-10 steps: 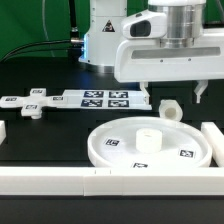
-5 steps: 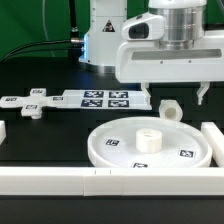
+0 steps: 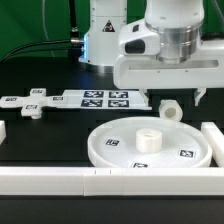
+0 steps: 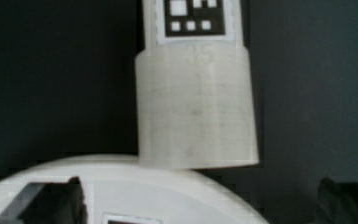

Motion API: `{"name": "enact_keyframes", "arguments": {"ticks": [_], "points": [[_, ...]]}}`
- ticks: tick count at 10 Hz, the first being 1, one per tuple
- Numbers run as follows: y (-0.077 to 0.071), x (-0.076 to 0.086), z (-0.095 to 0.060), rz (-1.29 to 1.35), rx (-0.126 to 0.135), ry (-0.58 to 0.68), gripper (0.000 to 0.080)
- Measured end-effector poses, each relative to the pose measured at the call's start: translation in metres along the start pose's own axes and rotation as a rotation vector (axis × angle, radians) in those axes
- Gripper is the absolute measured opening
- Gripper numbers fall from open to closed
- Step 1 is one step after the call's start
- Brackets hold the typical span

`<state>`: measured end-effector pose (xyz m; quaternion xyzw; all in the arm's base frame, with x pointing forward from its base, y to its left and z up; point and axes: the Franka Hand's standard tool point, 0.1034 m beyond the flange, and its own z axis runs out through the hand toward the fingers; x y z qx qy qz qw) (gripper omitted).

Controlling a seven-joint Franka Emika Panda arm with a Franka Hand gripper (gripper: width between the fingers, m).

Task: Assemble round table

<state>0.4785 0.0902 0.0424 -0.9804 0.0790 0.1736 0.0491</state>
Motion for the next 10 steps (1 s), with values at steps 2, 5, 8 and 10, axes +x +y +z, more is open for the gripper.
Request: {"name": "enact_keyframes", "arguments": {"ticks": [2, 5, 8, 10], "points": [[0.001, 0.002, 0.004, 0.009, -0.008, -0.130, 0.0649], [0.001, -0.006, 0.012, 0.017, -0.029, -0.376, 0.0649], [0.003, -0.009, 0.019, 0.011, -0.044, -0.572, 0.0649], [0.004, -0.010, 0.026, 0.007, -0.053, -0.686, 0.0649]]}}
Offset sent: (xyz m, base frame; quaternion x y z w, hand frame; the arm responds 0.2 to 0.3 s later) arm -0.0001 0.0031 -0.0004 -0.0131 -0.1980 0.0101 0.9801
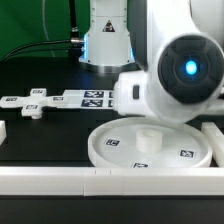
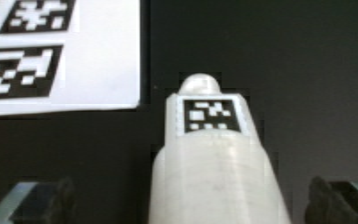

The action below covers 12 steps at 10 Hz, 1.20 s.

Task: Assemble round table

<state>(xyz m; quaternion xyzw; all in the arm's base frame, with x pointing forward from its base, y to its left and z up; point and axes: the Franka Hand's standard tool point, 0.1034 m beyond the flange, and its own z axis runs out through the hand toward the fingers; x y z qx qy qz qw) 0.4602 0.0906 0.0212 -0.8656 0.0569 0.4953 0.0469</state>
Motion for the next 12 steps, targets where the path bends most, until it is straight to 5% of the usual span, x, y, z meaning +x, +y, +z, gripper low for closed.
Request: {"name": "enact_keyframes", "arguments": {"ticks": [4, 5, 9, 12], "points": [[-0.003, 0.012, 0.003, -0.002, 0.001, 0.038, 0.0639], [-0.004, 0.012, 0.003, -0.002, 0.000, 0.039, 0.0460], [-0.005, 0.011, 0.002, -0.010, -0.001, 0.041, 0.0407], [0.000, -0.018, -0.031, -0.090, 0.007, 0.056, 0.0407]]}}
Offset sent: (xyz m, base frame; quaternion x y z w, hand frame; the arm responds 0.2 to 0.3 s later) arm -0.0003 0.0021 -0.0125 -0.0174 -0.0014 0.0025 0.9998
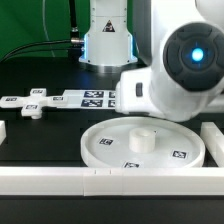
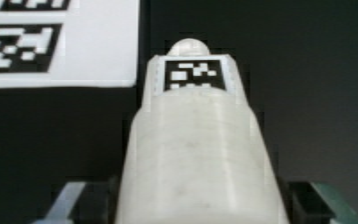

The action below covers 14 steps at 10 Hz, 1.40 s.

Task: Assemble round table

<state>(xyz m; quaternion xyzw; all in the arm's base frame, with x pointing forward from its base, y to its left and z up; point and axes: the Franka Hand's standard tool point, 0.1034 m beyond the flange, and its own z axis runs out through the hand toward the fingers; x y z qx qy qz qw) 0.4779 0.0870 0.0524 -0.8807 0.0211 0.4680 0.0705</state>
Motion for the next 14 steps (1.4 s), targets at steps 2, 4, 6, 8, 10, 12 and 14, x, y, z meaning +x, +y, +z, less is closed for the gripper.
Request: {"name": "enact_keyframes", "arguments": {"ticks": [2, 4, 6, 8, 10, 12, 14], "points": [[0.003, -0.008, -0.021, -0.037, 0.010, 0.023, 0.0409], [0.002, -0.002, -0.018, -0.037, 0.009, 0.038, 0.0409], [0.002, 0.011, -0.022, -0.060, 0.005, 0.119, 0.0409], [0.007, 0.018, -0.028, -0.105, 0.003, 0.249, 0.0409], [0.011, 0.012, -0.059, -0.127, 0.001, 0.362, 0.0409], [0.010, 0.021, -0.073, -0.123, -0.003, 0.504, 0.0409], [0.013, 0.019, -0.073, -0.115, -0.010, 0.606, 0.0409]]}}
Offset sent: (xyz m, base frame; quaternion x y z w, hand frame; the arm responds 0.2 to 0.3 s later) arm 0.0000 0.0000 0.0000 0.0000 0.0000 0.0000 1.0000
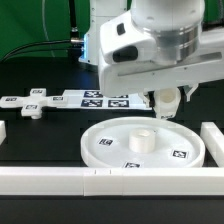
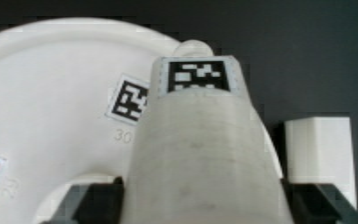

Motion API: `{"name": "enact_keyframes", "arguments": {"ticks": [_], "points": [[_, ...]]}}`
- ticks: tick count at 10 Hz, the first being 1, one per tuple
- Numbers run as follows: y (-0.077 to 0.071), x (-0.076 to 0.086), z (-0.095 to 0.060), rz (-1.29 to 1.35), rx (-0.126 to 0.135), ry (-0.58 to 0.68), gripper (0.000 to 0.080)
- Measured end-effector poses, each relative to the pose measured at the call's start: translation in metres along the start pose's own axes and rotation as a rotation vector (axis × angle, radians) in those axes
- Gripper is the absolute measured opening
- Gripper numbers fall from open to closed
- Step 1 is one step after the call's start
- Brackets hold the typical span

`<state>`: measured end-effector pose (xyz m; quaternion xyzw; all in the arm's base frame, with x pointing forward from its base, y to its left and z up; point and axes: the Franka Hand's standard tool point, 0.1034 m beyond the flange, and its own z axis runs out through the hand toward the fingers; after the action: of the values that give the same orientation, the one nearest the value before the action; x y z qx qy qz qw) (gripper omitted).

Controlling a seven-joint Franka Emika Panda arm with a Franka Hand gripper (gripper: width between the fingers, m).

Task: Assemble round table

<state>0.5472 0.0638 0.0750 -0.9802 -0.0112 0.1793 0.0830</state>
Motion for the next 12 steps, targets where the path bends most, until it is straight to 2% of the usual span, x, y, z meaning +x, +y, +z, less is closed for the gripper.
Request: {"name": "enact_keyframes", "arguments": {"ticks": [1, 5, 7, 9, 10, 12], "points": [[0.002, 0.009, -0.004, -0.010, -0.011, 0.084, 0.0409], [0.006, 0.009, -0.049, -0.043, -0.050, 0.344, 0.0409], [0.010, 0.011, -0.050, -0.037, -0.067, 0.464, 0.0409], [0.015, 0.016, -0.050, -0.043, -0.098, 0.625, 0.0409], [0.012, 0.016, -0.042, -0.059, -0.114, 0.675, 0.0409], [0.019, 0.010, -0.046, -0.107, -0.142, 0.697, 0.0409]]}}
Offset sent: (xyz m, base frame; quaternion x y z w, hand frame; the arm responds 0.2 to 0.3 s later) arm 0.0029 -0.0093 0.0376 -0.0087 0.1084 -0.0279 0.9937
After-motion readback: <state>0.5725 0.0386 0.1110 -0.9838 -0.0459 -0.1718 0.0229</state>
